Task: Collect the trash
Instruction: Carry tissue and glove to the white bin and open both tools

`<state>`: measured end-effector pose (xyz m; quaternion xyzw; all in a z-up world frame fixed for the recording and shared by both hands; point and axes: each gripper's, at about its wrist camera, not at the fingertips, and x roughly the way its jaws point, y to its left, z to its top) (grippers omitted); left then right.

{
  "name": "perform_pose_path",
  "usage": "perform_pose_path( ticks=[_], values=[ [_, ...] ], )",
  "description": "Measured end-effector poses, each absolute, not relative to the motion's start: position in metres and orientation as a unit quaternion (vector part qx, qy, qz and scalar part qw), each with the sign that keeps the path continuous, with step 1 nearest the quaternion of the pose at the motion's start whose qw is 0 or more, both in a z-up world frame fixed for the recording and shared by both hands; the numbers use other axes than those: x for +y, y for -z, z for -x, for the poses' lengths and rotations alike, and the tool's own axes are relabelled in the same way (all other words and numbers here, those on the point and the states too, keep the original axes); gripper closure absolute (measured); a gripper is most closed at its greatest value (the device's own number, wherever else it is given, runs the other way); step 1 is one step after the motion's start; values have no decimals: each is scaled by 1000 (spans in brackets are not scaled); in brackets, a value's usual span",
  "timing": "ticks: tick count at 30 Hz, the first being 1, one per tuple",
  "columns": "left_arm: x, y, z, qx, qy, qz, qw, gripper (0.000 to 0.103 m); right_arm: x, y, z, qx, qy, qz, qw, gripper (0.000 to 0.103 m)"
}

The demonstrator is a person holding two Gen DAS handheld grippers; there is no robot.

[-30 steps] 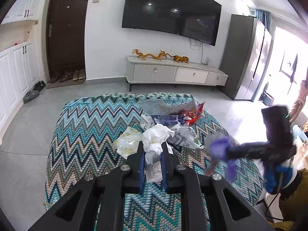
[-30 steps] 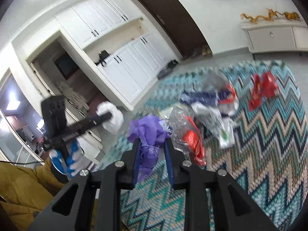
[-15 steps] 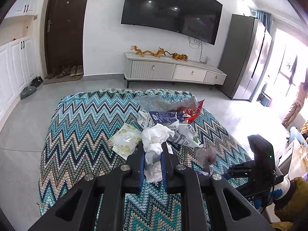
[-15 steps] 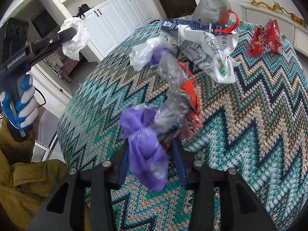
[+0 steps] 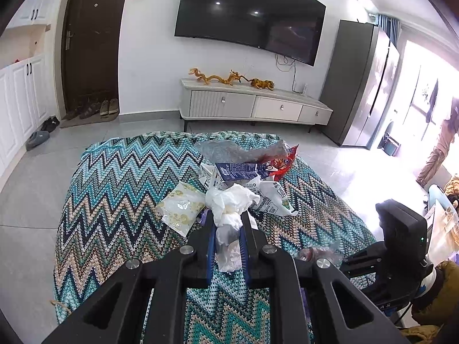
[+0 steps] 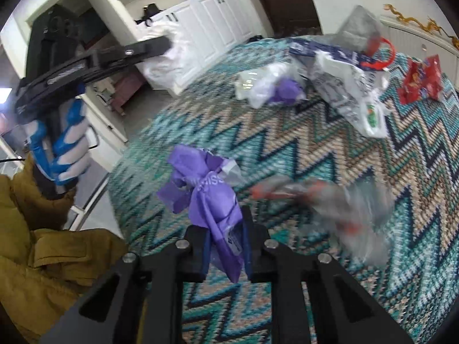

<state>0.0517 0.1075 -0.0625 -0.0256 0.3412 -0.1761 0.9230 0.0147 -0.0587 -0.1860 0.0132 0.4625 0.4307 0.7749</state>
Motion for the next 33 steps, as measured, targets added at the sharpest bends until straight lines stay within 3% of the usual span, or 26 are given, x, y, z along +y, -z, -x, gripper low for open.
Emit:
perform_pose_path(
  ticks=[8,15,23,33],
  values=[
    [97,55,-47,336,187,18,923,89,-76,163,-5,423,-436,-42,793,86],
    [31,48,-59,345,254,-22,903,89,-157,135,0,368,-355,-86,855,86],
    [-112,46,-81,367,359,-103,852,89,-314,136,19,347,-184,-163,905,86],
    [-321,93,-108,433,435,-178,769,89,-486,223,37,412,39,-250,875,86]
  ],
)
